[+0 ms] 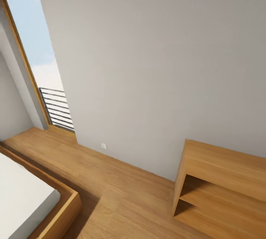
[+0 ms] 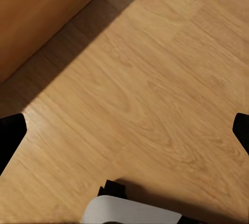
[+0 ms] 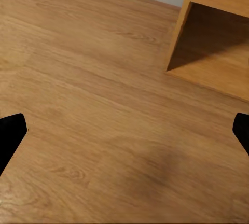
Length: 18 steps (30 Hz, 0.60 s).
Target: In the bedroom, organize the workspace by keeping the computer under the desk, ensuring the monitor is on the desk, placing the keyboard on the desk next to the monitor, placing the mouse on the desk next to the keyboard, moving the folder from the swivel chair onto the desk next to the mouse, stacking the notebook on top of the folder with the pen on top of the notebook, and positioning the swivel chair next to the desk.
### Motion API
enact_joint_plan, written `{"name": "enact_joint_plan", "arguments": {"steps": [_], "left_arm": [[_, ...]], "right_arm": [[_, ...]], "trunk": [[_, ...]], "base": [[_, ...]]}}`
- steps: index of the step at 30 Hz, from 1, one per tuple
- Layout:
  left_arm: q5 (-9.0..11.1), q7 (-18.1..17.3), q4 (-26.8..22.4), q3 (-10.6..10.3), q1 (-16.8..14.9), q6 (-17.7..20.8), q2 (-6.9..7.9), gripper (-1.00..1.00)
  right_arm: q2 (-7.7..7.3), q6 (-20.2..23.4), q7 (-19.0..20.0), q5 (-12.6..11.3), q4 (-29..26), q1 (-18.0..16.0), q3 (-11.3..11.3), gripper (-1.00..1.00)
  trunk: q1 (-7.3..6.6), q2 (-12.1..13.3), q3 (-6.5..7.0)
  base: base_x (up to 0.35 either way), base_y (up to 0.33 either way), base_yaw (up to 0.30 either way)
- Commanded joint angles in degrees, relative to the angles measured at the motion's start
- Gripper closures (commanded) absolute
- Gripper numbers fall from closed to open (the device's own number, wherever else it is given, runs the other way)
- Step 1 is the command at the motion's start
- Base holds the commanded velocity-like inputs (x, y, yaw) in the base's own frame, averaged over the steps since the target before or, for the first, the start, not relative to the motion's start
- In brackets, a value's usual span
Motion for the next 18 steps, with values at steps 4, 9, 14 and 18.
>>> {"name": "enact_joint_plan", "arguments": {"steps": [4, 9, 14, 18], "left_arm": [[0.08, 0.05, 0.01, 0.00, -0.03, -0.13, 0.00, -1.00], [0.08, 0.05, 0.02, 0.00, -0.03, -0.13, 0.00, -1.00], [0.08, 0.05, 0.02, 0.00, -0.03, -0.13, 0.00, -1.00], [0.08, 0.05, 0.01, 0.00, -0.03, -0.13, 0.00, -1.00]], "right_arm": [[0.02, -0.17, -0.02, 0.02, 0.03, -0.03, 0.04, -1.00], [0.02, -0.17, -0.02, 0.04, 0.03, -0.03, 0.08, -1.00], [0.02, -0.17, -0.01, 0.04, 0.04, -0.03, 0.09, -1.00], [0.02, -0.17, -0.01, 0.04, 0.04, -0.03, 0.09, -1.00]], "trunk": [[0.00, -0.05, -0.21], [0.00, -0.05, -0.39], [0.00, -0.05, -0.56], [0.00, -0.05, -0.70]], "base": [[0.000, 0.000, 0.265], [0.000, 0.000, 0.265], [0.000, 0.000, 0.265], [0.000, 0.000, 0.265]]}}
